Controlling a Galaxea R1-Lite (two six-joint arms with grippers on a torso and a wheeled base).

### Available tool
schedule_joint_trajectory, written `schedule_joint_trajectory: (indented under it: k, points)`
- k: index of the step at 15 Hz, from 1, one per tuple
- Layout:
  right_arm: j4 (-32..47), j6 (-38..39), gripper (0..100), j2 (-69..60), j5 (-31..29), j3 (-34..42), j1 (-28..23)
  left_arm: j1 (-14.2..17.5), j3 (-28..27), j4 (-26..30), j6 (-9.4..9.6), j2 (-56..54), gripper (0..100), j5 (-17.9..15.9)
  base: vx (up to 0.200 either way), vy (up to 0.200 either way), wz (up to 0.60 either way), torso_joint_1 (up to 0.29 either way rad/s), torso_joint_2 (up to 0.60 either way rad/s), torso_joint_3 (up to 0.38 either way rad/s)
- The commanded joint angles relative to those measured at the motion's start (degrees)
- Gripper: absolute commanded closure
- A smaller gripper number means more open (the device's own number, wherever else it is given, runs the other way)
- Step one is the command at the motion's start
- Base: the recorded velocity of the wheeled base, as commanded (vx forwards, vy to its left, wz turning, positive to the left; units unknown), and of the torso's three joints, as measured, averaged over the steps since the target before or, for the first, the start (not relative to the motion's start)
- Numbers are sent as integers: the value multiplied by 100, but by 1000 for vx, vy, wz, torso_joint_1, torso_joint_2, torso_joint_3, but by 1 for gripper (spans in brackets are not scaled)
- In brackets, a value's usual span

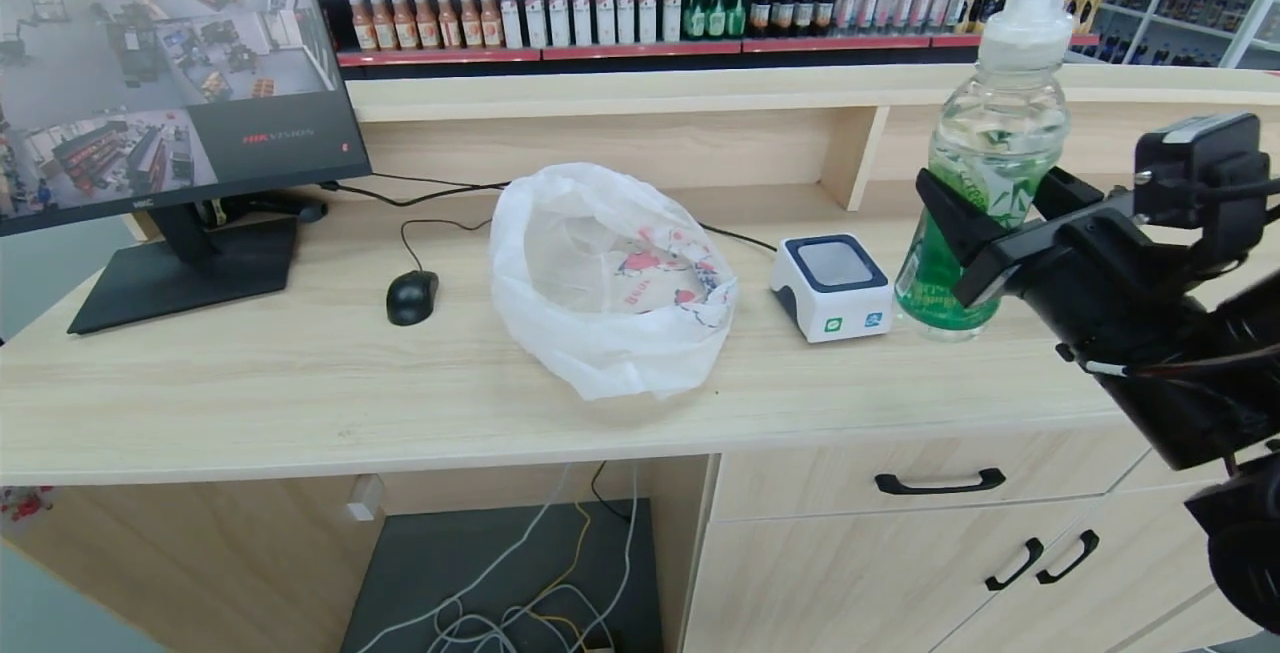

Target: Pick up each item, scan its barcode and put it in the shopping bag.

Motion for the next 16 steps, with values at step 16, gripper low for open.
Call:
schedule_joint_trajectory:
  k: [16]
  points:
    - [-14,-2444,100,1693,1718,-2066,-189,1,0,0,-2,-2,0,2,0,0,0,0,0,0]
